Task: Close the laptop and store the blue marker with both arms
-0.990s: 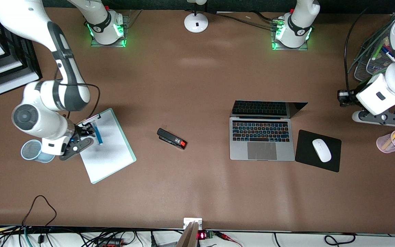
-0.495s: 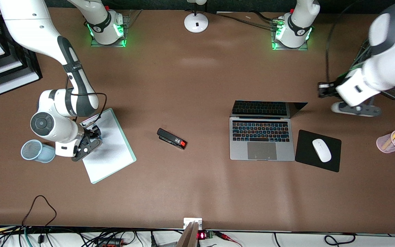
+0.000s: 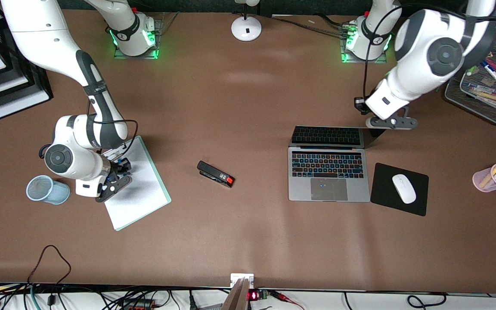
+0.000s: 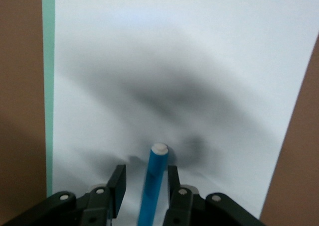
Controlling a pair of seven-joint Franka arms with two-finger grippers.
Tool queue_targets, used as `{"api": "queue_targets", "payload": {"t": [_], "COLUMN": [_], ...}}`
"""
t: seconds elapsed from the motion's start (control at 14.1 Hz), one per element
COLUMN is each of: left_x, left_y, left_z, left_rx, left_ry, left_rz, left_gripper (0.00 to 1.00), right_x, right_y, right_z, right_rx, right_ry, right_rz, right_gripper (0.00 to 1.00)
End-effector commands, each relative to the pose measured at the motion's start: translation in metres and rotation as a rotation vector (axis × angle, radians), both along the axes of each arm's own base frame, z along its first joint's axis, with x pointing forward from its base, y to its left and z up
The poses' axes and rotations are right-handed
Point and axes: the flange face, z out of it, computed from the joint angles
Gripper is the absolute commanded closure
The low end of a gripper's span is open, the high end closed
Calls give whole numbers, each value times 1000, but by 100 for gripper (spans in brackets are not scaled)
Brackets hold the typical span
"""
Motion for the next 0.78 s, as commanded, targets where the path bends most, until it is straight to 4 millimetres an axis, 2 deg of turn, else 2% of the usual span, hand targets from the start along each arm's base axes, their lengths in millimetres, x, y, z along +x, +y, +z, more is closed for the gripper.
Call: {"api": "queue_targets", "payload": {"t": [0.0,0.14,0.71], "left_x": [-17,-18,23], "left_y": [-13,-27,-37], "left_z": [-18,-33,-88], "left_rx": [-4,-10,-99], "left_ry": [-42,-70,-213], "left_rz": [18,13,38], "left_gripper": [100,100,100], "right_x": [6,9,12], "right_y": [5,6,5], "right_z": [-10,-11,-8], "right_rx": [11,11,0], "right_ry": [-1,-6,-13], "right_rz": [-59,-65,-55], "right_gripper": [61,61,61]}}
